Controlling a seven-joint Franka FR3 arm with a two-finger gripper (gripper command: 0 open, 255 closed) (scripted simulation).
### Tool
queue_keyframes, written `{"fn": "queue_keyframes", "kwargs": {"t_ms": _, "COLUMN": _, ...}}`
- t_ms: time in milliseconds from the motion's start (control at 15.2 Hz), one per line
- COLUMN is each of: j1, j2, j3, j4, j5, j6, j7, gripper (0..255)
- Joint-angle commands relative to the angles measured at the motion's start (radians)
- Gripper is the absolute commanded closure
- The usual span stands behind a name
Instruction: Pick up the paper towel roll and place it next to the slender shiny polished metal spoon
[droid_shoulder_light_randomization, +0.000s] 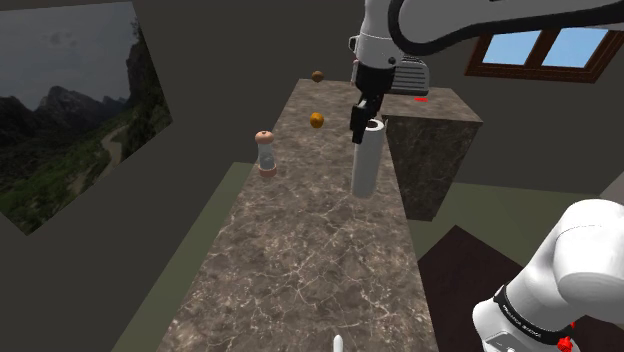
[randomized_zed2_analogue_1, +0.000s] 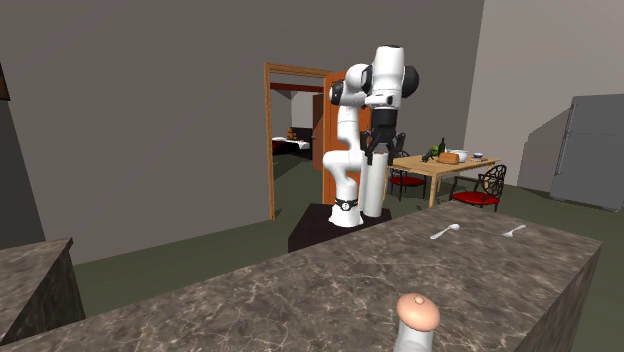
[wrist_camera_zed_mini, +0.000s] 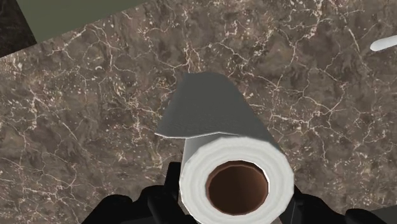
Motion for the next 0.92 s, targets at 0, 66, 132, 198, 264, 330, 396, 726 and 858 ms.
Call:
{"fn": "queue_keyframes", "kwargs": {"t_ms": 0, "j1": 0.014, "j2": -0.069, "j3": 0.016, "j4": -0.042, "j5": 0.012, "j6": -0.028, "j7": 0.024, "gripper": 255}}
{"fn": "queue_keyframes", "kwargs": {"t_ms": 66, "j1": 0.021, "j2": -0.096, "j3": 0.025, "j4": -0.055, "j5": 0.019, "j6": -0.042, "j7": 0.037, "gripper": 255}}
{"fn": "queue_keyframes", "kwargs": {"t_ms": 132, "j1": 0.028, "j2": -0.124, "j3": 0.034, "j4": -0.068, "j5": 0.026, "j6": -0.057, "j7": 0.05, "gripper": 255}}
{"fn": "queue_keyframes", "kwargs": {"t_ms": 198, "j1": 0.036, "j2": -0.15, "j3": 0.044, "j4": -0.079, "j5": 0.033, "j6": -0.072, "j7": 0.064, "gripper": 255}}
{"fn": "queue_keyframes", "kwargs": {"t_ms": 264, "j1": 0.043, "j2": -0.176, "j3": 0.054, "j4": -0.089, "j5": 0.041, "j6": -0.088, "j7": 0.078, "gripper": 255}}
{"fn": "queue_keyframes", "kwargs": {"t_ms": 330, "j1": 0.051, "j2": -0.201, "j3": 0.064, "j4": -0.098, "j5": 0.049, "j6": -0.104, "j7": 0.092, "gripper": 255}}
{"fn": "queue_keyframes", "kwargs": {"t_ms": 396, "j1": 0.059, "j2": -0.226, "j3": 0.074, "j4": -0.106, "j5": 0.057, "j6": -0.121, "j7": 0.106, "gripper": 255}}
{"fn": "queue_keyframes", "kwargs": {"t_ms": 726, "j1": 0.1, "j2": -0.336, "j3": 0.128, "j4": -0.125, "j5": 0.103, "j6": -0.209, "j7": 0.183, "gripper": 255}}
{"fn": "queue_keyframes", "kwargs": {"t_ms": 858, "j1": 0.116, "j2": -0.374, "j3": 0.151, "j4": -0.124, "j5": 0.124, "j6": -0.246, "j7": 0.216, "gripper": 255}}
